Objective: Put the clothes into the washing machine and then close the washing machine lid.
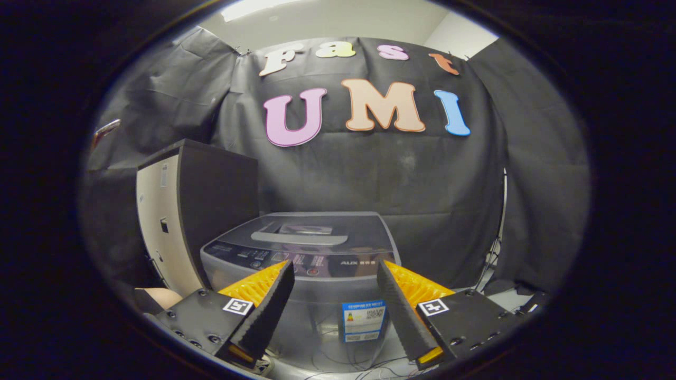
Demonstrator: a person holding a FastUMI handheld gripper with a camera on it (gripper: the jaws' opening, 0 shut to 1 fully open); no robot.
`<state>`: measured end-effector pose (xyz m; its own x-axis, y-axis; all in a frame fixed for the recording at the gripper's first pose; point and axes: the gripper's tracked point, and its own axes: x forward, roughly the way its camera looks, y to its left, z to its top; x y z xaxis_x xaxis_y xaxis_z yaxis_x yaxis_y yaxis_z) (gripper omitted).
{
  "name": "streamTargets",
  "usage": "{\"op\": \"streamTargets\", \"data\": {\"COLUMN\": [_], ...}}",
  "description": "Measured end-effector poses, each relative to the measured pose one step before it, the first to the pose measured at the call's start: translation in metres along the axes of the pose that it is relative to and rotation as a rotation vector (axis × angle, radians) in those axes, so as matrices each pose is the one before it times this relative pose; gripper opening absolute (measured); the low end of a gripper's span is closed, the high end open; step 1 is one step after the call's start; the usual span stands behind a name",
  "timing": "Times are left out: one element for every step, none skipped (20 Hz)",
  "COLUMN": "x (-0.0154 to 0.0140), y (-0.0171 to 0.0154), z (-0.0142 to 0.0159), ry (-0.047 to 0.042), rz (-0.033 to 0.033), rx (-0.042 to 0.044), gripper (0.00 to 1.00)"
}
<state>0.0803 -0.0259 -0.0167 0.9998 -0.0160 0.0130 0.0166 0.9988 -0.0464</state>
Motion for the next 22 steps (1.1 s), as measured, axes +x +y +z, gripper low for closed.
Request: {"op": "streamTargets", "data": {"x": [-0.00365, -0.00335, -0.00841, 0.00738, -0.00138, 0.00032, -0.00034, -0.00172, -0.00203, -0.00094, 0.00009, -0.00107, -0.00033, -0.00126, -0.0015, -0.0029, -0.00199, -0.00304, -0.00326, -0.00266, -0.00292, -0.0032], "y": [-0.00158, -0.00146, -0.00117, -0.00066, -0.00012, 0.00036, 0.00066, 0.00209, 0.00152, 0.00054, 0.00039, -0.00136, -0.00266, -0.0019, -0.00174, -0.0019, -0.00164, -0.00057, -0.00007, -0.00031, 0.00008, 0.00063], "z": [-0.00216, -0.00116, 0.00479, -0.00302, -0.00303, -0.00477, -0.00519, -0.00132, 0.00077, 0.00135, 0.00234, 0.00117, -0.00052, -0.00346, -0.00217, 0.0004, 0.00024, 0.00081, 0.00107, 0.00023, 0.00061, 0.00036], "ry": [0.00692, 0.00319, -0.01307, 0.00349, 0.01411, 0.02318, 0.02271, 0.01183, 0.00137, -0.00539, -0.00802, -0.00605, 0.00385, 0.00953, 0.00883, 0.00439, 0.00245, -0.00168, -0.00315, -0.00286, -0.00068, -0.00284], "rz": [-0.00184, -0.00372, -0.0038, 0.0017, -0.00216, 0.00176, 0.0037, 0.00586, 0.00402, 0.00136, 0.00097, -0.00372, -0.00765, -0.00756, -0.00733, -0.00767, -0.0062, -0.00299, -0.0003, -0.00145, -0.00116, 0.00065], "rx": [0.00061, 0.003, 0.01263, 0.00943, 0.00747, 0.00833, 0.00461, 0.00048, -0.0031, -0.00471, -0.00218, 0.00022, 0.00264, 0.00574, 0.00728, 0.00319, 0.00242, 0.00318, 0.00271, 0.00057, 0.00086, -0.00072], "gripper": [0.98, 0.98, 0.98, 0.98, 0.98, 0.97, 0.97, 0.97, 0.97, 0.97, 0.97, 0.97, 0.97, 0.97, 0.97, 0.97, 0.97, 0.98, 0.98, 0.98, 0.98, 0.98]}}
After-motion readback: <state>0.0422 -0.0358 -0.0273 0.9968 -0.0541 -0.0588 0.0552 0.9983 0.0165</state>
